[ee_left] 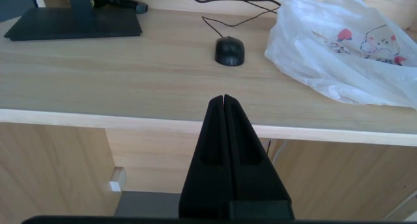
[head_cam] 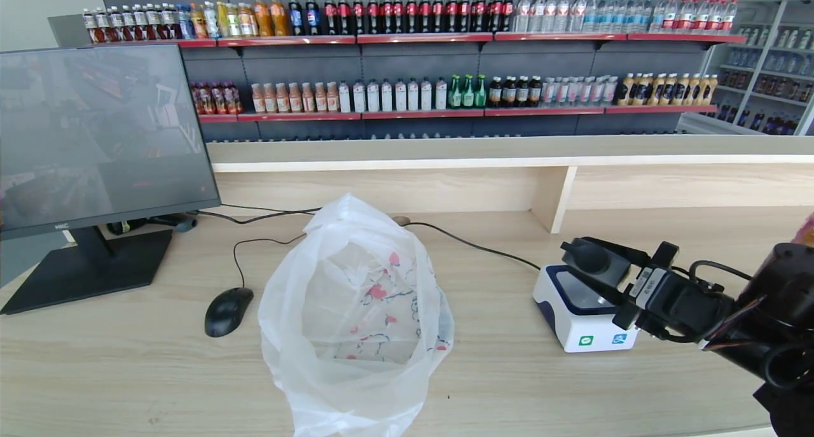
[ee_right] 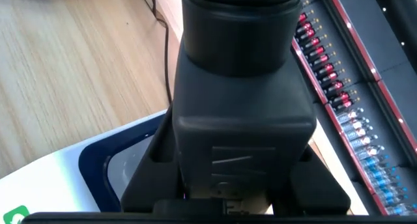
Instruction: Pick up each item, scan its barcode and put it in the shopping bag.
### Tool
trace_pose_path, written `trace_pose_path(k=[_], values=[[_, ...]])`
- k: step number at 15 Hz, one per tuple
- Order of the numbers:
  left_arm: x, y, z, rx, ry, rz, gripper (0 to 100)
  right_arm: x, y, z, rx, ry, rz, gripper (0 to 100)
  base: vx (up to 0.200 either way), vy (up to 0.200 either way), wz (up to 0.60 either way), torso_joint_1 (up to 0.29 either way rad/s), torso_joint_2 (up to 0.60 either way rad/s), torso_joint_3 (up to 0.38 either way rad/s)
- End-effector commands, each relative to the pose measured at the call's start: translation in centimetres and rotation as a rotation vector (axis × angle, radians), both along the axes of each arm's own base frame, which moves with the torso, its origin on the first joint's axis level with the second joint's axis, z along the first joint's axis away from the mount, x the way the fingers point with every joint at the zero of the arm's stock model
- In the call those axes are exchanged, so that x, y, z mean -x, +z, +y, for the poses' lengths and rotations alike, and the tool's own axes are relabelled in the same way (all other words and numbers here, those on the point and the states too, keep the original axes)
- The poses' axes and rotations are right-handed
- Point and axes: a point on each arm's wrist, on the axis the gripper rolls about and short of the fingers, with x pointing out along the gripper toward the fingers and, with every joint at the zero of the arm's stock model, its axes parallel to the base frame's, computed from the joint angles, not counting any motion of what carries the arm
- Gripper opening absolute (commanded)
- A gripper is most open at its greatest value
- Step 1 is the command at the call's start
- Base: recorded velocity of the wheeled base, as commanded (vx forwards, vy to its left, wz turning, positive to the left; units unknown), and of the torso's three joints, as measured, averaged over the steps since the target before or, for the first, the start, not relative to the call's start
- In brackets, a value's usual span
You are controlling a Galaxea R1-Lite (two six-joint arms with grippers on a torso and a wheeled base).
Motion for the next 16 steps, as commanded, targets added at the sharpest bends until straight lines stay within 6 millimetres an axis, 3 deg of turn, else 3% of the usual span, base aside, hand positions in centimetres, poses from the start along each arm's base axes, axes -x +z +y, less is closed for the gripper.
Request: trace_pose_path(k=[1, 16], values=[[0.0, 0.0, 0.0, 0.001, 0.000, -0.001, 0, 0.0, -0.1, -0.1, 0.002, -0.001, 0.001, 0, 0.000, 0.000, 0.00, 0.000, 0.00, 0.000], [0.0, 0.0, 0.0, 0.001, 0.000, 0.000, 0, 1.3, -0.7, -0.4, 0.040, 0.016, 0.020, 0, 0.000, 0.000, 0.00, 0.000, 0.00, 0.000]])
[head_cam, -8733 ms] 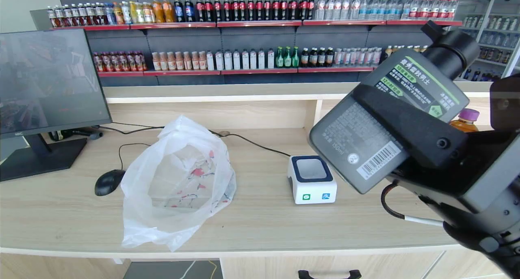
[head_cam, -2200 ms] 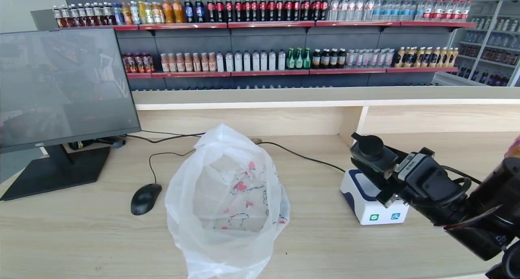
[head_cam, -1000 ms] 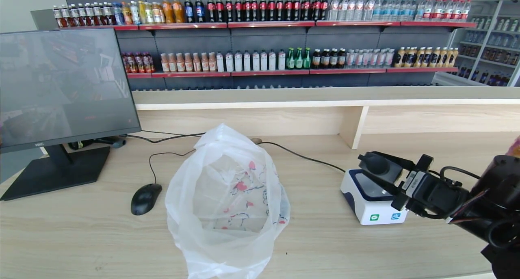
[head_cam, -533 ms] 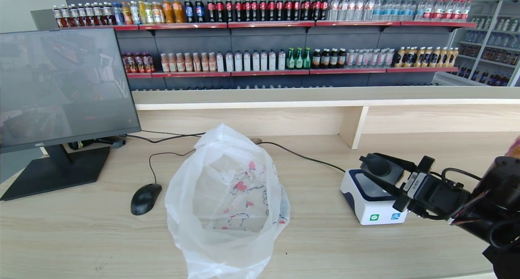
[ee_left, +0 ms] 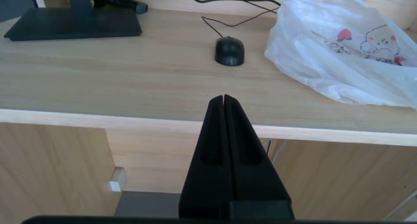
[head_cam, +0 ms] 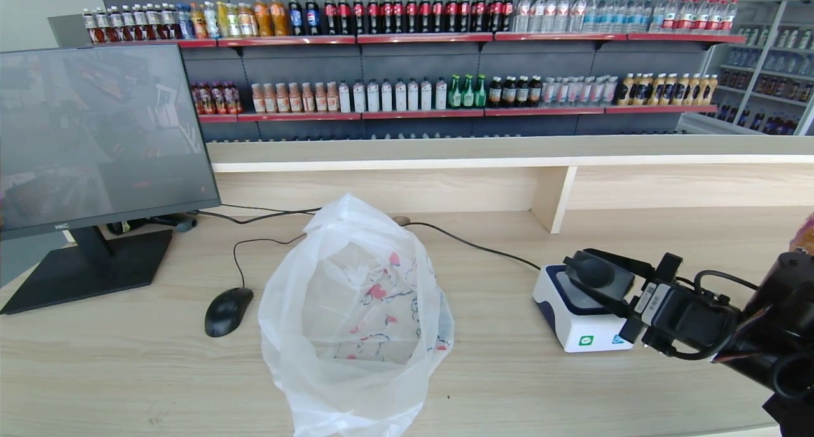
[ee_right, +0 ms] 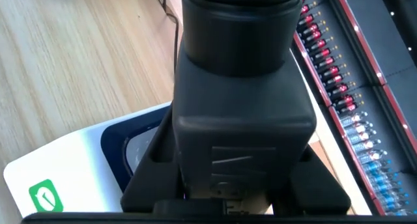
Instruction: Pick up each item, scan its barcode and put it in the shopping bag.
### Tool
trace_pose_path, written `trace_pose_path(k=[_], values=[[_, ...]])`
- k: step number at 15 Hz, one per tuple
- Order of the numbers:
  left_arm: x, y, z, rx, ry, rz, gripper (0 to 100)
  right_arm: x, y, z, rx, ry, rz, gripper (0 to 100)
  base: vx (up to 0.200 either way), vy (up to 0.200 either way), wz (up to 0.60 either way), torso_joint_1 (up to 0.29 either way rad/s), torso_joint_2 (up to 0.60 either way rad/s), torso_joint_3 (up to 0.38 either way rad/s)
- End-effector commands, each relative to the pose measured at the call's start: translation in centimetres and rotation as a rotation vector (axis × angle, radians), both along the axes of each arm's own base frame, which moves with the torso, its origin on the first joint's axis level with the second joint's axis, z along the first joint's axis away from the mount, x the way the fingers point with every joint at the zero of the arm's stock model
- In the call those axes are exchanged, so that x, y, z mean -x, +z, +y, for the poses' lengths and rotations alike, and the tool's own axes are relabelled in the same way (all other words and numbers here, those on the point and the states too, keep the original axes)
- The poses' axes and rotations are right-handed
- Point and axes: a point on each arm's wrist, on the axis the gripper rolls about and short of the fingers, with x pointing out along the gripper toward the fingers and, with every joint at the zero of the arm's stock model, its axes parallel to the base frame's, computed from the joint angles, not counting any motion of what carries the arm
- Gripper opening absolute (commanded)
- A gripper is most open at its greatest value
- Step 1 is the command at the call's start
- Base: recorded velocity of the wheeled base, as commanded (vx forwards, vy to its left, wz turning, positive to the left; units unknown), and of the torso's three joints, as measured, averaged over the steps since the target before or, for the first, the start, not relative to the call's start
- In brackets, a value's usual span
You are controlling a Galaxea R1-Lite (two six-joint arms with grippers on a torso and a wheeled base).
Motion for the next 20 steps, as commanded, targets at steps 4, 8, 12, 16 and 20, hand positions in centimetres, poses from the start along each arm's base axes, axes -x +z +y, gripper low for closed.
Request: trace_pose_path(k=[4, 8, 12, 16, 20], values=[[0.0, 0.0, 0.0, 0.001, 0.000, 0.001, 0, 0.3, 0.1, 0.0, 0.003, -0.001, -0.006, 0, 0.000, 0.000, 0.00, 0.000, 0.00, 0.000], [0.0, 0.0, 0.0, 0.001, 0.000, -0.001, 0, 0.2, 0.5, 0.1, -0.010, 0.001, -0.015, 0, 0.000, 0.000, 0.00, 0.000, 0.00, 0.000], [0.0, 0.0, 0.0, 0.001, 0.000, 0.001, 0, -0.2, 0.9, 0.2, -0.049, 0.000, -0.009, 0, 0.000, 0.000, 0.00, 0.000, 0.00, 0.000], [0.0, 0.0, 0.0, 0.001, 0.000, 0.001, 0, -1.3, 3.7, 1.4, -0.159, 0.026, -0.071, 0, 0.000, 0.000, 0.00, 0.000, 0.00, 0.000], [0.0, 0.0, 0.0, 0.001, 0.000, -0.001, 0, -1.4, 7.7, 2.9, -0.465, -0.093, -0.086, 0, 0.000, 0.000, 0.00, 0.000, 0.00, 0.000]])
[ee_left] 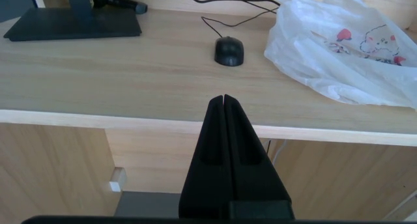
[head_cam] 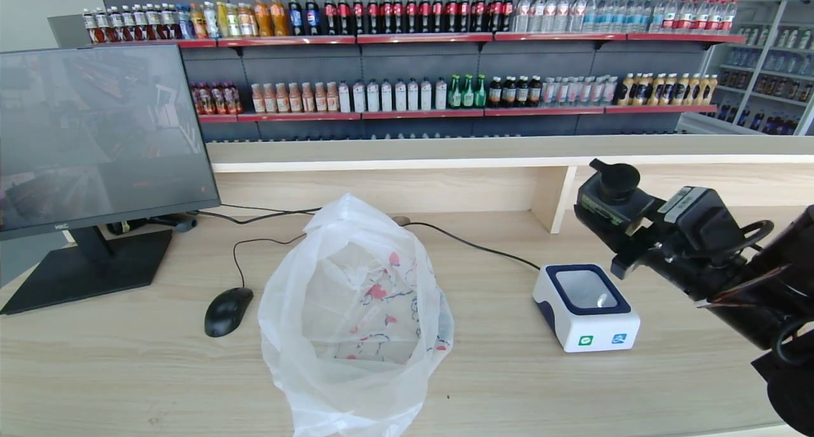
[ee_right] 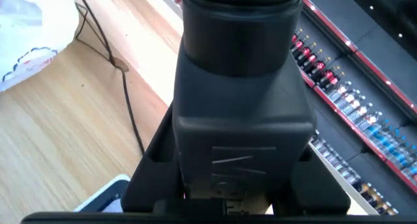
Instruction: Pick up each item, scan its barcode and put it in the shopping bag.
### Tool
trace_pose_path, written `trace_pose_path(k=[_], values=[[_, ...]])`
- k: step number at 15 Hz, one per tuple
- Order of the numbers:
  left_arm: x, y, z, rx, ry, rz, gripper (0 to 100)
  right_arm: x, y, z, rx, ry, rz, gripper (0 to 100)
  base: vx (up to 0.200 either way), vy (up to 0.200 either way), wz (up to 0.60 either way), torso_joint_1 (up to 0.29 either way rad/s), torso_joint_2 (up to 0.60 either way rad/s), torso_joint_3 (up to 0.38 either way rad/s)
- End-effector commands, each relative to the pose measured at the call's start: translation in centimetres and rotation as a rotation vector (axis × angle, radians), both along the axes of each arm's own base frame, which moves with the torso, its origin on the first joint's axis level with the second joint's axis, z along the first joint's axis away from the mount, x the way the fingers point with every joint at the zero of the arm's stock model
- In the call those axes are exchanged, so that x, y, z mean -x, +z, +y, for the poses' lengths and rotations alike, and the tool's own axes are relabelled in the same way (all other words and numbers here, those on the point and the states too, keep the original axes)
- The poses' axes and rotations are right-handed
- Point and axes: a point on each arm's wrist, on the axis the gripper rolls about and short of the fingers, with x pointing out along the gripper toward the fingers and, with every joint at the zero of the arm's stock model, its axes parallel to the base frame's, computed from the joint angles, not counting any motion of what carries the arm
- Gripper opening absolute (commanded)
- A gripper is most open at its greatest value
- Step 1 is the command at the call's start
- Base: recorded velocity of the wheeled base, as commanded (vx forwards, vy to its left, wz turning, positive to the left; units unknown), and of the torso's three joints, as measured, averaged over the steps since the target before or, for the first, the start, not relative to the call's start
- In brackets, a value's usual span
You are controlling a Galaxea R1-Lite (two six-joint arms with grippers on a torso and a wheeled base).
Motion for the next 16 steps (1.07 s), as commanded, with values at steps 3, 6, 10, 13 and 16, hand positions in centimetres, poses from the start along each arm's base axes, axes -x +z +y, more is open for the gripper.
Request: trace_pose_path(k=[3, 6, 10, 13, 16], values=[[0.0, 0.0, 0.0, 0.001, 0.000, 0.000, 0, 2.0, 3.7, 3.8, -0.393, -0.093, -0.001, 0, 0.000, 0.000, 0.00, 0.000, 0.00, 0.000], [0.0, 0.0, 0.0, -0.008, -0.002, 0.002, 0, 2.7, 3.4, 4.0, -0.548, -0.051, 0.078, 0, 0.000, 0.000, 0.00, 0.000, 0.00, 0.000], [0.0, 0.0, 0.0, -0.008, -0.002, 0.000, 0, 3.3, 4.0, 4.4, -0.650, 0.032, 0.111, 0, 0.000, 0.000, 0.00, 0.000, 0.00, 0.000], [0.0, 0.0, 0.0, -0.007, -0.002, 0.000, 0, 3.3, 4.2, 4.4, -0.661, 0.028, 0.103, 0, 0.000, 0.000, 0.00, 0.000, 0.00, 0.000], [0.0, 0.0, 0.0, -0.005, -0.002, 0.000, 0, 3.8, 3.5, 4.0, -0.650, 0.010, 0.130, 0, -0.067, 0.000, 0.00, -0.001, 0.00, 0.002]])
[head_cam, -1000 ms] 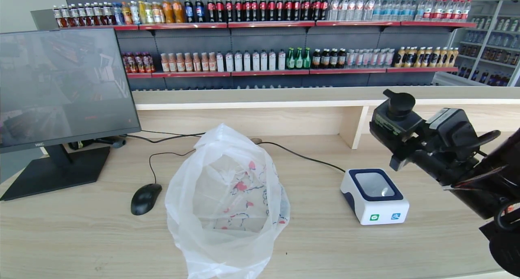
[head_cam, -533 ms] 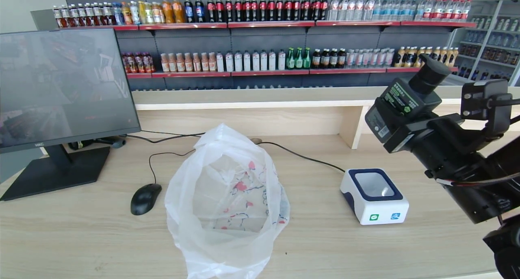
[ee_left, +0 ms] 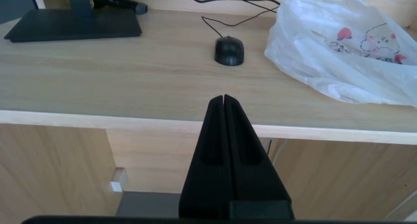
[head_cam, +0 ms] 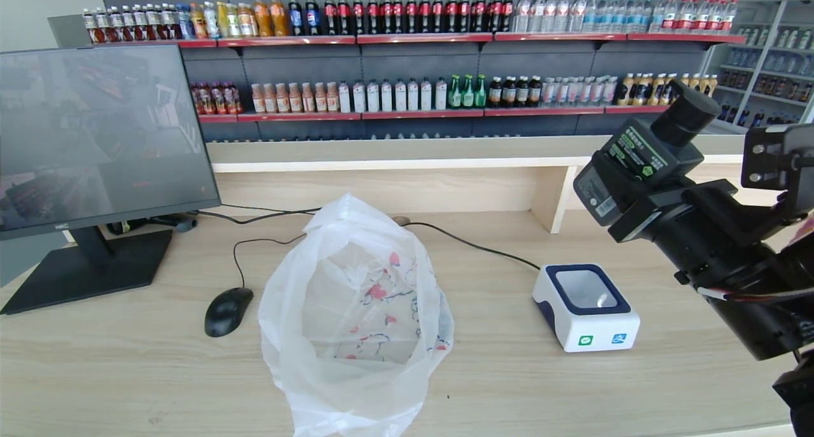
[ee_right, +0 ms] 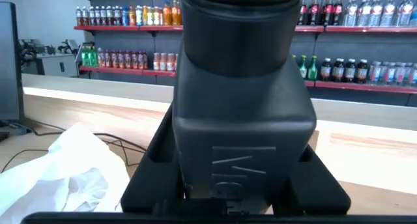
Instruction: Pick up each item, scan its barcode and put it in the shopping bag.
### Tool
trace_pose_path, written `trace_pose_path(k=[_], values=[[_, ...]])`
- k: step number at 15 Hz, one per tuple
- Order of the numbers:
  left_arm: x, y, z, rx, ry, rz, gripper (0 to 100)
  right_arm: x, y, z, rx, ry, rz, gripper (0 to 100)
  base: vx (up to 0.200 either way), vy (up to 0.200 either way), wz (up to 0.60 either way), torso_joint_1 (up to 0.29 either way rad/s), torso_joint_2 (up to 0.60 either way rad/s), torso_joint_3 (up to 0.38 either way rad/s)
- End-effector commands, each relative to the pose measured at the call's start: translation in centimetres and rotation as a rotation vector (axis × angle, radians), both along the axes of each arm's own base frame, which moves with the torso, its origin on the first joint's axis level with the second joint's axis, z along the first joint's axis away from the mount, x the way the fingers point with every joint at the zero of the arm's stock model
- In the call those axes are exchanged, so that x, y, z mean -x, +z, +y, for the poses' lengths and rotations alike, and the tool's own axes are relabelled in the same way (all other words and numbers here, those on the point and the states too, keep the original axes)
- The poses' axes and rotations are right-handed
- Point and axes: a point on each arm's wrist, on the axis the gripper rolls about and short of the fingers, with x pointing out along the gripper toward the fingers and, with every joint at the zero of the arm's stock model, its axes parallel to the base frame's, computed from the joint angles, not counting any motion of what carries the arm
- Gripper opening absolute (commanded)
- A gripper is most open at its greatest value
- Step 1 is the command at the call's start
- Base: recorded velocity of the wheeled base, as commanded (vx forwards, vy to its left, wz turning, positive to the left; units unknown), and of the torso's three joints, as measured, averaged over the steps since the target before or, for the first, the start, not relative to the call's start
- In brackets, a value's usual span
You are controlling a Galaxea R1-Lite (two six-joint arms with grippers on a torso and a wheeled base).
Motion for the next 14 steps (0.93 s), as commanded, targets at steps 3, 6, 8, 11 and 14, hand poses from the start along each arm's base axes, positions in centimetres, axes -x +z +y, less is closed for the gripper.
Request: trace_pose_path(k=[3, 6, 8, 11, 14], values=[[0.0, 0.0, 0.0, -0.002, 0.000, 0.000, 0, -0.9, -0.4, 0.0, 0.004, -0.013, 0.013, 0, -0.133, 0.000, 0.00, 0.010, 0.00, 0.003], [0.0, 0.0, 0.0, -0.008, -0.001, 0.000, 0, -0.4, 0.0, -0.4, -0.005, -0.018, -0.002, 0, 0.000, 0.000, 0.00, 0.000, 0.00, 0.000], [0.0, 0.0, 0.0, -0.006, -0.001, 0.000, 0, -0.5, 0.3, -0.4, -0.011, -0.017, -0.011, 0, 0.000, 0.200, 0.00, 0.017, 0.01, 0.000], [0.0, 0.0, 0.0, 0.003, 0.000, -0.003, 0, -0.7, -0.1, -0.3, -0.004, -0.018, 0.002, 0, 0.000, 0.200, 0.00, 0.001, 0.00, 0.004], [0.0, 0.1, 0.0, -0.006, 0.002, -0.011, 0, 0.1, 0.0, -0.5, -0.005, -0.015, 0.000, 0, 0.000, 0.200, 0.00, 0.004, 0.00, 0.001]])
